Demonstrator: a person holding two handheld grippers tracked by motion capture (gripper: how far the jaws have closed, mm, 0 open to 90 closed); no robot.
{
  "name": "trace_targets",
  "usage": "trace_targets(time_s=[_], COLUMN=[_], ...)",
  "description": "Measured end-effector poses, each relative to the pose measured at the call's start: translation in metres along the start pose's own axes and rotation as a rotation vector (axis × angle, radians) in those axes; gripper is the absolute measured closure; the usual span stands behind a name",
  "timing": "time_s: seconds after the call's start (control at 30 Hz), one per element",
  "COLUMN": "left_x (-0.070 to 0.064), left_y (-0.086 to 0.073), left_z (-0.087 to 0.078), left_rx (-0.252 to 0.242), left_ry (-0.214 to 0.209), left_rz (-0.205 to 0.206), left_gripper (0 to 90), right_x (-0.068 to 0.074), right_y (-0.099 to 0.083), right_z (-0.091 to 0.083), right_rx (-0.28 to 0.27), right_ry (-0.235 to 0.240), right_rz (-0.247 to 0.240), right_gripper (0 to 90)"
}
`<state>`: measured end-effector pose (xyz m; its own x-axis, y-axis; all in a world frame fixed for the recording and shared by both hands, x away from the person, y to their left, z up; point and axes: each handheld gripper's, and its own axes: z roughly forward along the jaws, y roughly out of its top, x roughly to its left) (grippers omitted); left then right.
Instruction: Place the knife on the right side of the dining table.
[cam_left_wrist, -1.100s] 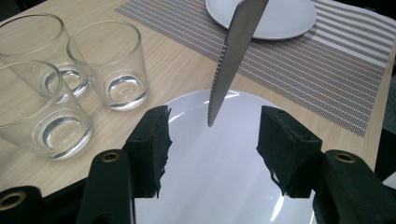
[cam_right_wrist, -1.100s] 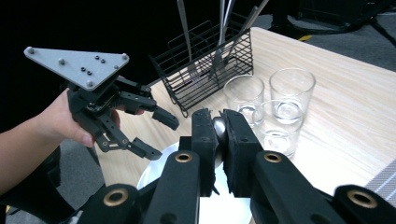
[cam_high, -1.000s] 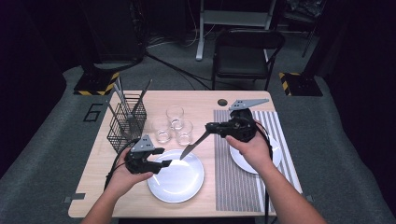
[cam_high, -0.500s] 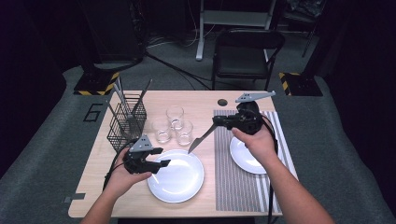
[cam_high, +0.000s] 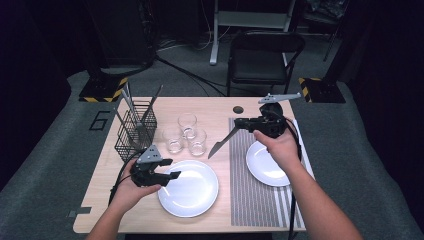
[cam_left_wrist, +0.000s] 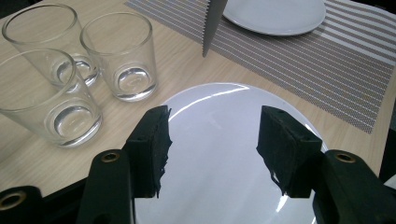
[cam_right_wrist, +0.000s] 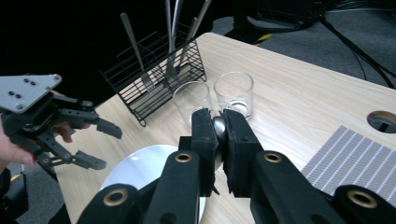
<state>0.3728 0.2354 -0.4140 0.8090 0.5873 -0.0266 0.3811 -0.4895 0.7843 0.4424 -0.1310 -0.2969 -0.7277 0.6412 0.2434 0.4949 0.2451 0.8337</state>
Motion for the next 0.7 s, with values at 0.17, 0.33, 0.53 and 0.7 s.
trace_targets(time_s=[0.17,0.33,0.53,0.7], left_x=[0.0,0.001,0.002,0.002], left_y=[-0.001,-0.002,-0.003,-0.005], left_z=[-0.001,-0.001,-0.002,-0.004], left_rx=[-0.005,0.0,-0.003,-0.004], left_ry=[0.006,0.007,0.006,0.014], left_rz=[-0.009,-0.006,-0.019,-0.024], left_gripper=[43.3,43.3,43.3,43.3], right_x=[-0.009,-0.019,-0.028,-0.036], right_y=[0.001,0.001,0.004,0.008], right_z=[-0.001,-0.001,0.001,0.002], right_rx=[-0.004,-0.001,0.002,0.006], right_ry=[-0.025,-0.05,-0.08,-0.106], right_rz=[0.018,0.03,0.049,0.066], right_gripper=[83.8,83.8,83.8,83.8])
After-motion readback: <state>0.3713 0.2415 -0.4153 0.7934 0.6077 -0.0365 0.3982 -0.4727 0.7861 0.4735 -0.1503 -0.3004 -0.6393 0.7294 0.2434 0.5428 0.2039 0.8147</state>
